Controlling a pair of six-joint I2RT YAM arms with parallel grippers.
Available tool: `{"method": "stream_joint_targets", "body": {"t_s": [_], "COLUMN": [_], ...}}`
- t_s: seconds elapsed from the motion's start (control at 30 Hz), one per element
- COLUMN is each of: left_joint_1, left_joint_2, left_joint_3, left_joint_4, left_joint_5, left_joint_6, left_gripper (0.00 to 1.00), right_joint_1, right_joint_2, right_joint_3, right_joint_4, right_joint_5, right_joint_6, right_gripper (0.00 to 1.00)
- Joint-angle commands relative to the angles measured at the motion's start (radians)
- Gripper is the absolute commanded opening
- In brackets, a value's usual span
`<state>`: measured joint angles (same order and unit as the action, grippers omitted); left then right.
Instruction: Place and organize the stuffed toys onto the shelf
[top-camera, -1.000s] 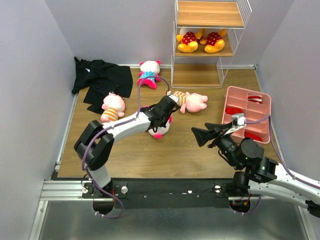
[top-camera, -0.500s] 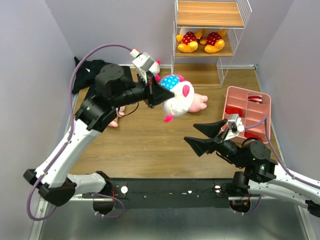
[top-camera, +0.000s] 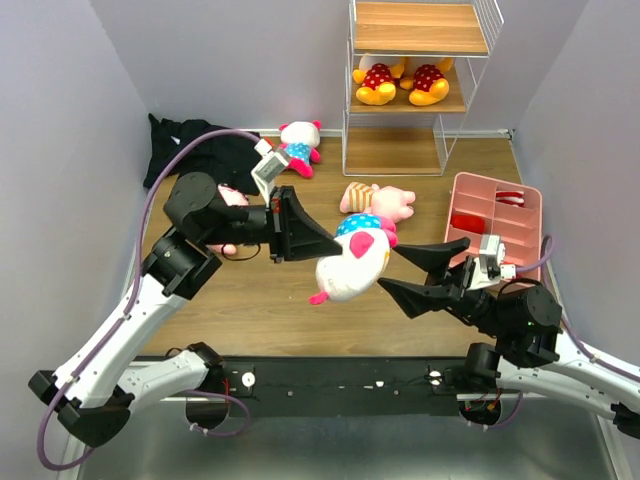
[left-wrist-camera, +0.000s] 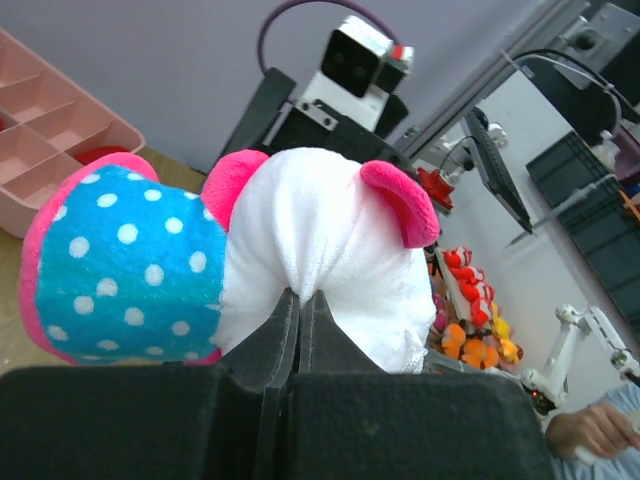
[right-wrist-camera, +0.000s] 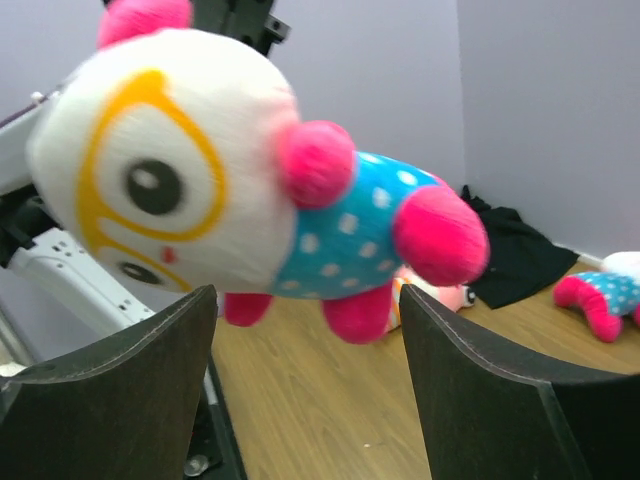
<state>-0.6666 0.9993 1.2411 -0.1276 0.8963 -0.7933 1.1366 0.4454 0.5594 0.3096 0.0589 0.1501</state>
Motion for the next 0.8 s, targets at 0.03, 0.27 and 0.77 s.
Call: {"method": "stream_joint_targets", "body": {"t_s": [0.03,0.27,0.77], "left_joint_1": [0.002,0.002,0.004], "left_joint_2": [-0.071,-0.099,-0.093], "left_joint_3": [-0.034,-0.06,-0.086], "left_joint_4": [0.123,0.123,0.18], "left_joint_5": [0.118,0.142,0.187], "left_joint_6": [-0.095,-0.109,-0.126], "left_gripper": [0.0,0.0,0.0], "right_joint_1": [-0.015,-0.026,-0.047], "right_joint_2": [-0.008,-0.002,0.17], "right_joint_3": [-0.001,0.031,0.131], "right_joint_4": [0.057,0.06,0.037], "right_joint_5": [0.035,0.027,-0.054], "right_joint_6": [-0.141,-0.213,-0.273], "right_gripper": [0.79,0.75,0.77]}}
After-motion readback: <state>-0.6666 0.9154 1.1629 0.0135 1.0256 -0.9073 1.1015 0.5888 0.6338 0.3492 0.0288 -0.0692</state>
